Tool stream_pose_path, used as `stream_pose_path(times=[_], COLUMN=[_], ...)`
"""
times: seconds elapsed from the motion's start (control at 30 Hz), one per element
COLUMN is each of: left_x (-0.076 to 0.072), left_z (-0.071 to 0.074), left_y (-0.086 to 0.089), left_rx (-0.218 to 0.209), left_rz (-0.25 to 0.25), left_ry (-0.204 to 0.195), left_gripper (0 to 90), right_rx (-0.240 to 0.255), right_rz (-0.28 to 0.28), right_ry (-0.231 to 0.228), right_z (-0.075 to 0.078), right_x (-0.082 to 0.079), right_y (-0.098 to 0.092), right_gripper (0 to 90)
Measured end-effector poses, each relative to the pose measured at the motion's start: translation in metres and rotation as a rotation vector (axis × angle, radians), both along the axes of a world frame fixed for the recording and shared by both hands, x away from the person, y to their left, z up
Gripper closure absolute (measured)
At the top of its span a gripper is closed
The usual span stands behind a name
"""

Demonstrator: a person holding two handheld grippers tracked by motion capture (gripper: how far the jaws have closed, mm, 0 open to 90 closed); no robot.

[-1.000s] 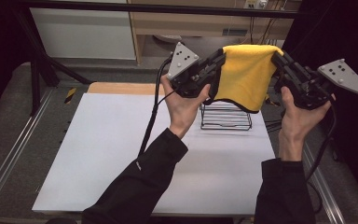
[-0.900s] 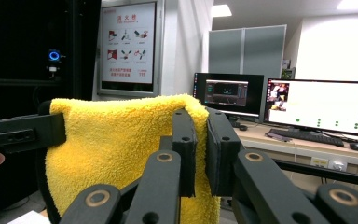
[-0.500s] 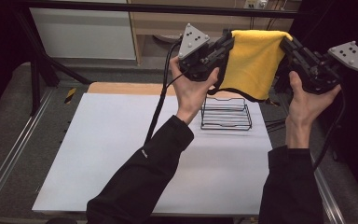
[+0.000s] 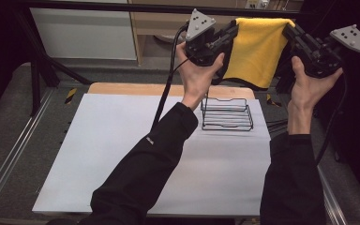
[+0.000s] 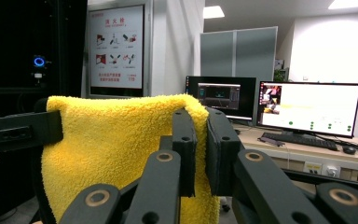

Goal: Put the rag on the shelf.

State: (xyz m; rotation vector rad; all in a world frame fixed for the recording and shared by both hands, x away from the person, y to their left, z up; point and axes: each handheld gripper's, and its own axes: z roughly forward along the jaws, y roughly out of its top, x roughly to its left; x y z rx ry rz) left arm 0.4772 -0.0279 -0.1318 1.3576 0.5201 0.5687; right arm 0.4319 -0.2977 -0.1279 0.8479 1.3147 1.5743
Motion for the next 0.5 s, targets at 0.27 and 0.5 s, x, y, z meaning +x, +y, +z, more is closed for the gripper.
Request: stream_pose_path(times=[0.27, 0.5], left_x=[0.017, 0.033], left_z=[0.011, 0.008], left_y=[0.001, 0.002], left_rx=[0.008, 0.009], left_rz=[0.024, 0.025], left_ry=[-0.007, 0.007], left_gripper=[81.2, 81.3], right_rx=[-0.002, -0.014], right_rz=[-0.001, -0.005], right_ry=[0.006, 0.036], right_z=[0.012, 0.011], right_x=[0.02, 0.039], right_y=[0.002, 0.003], right_gripper=[83.9, 83.9])
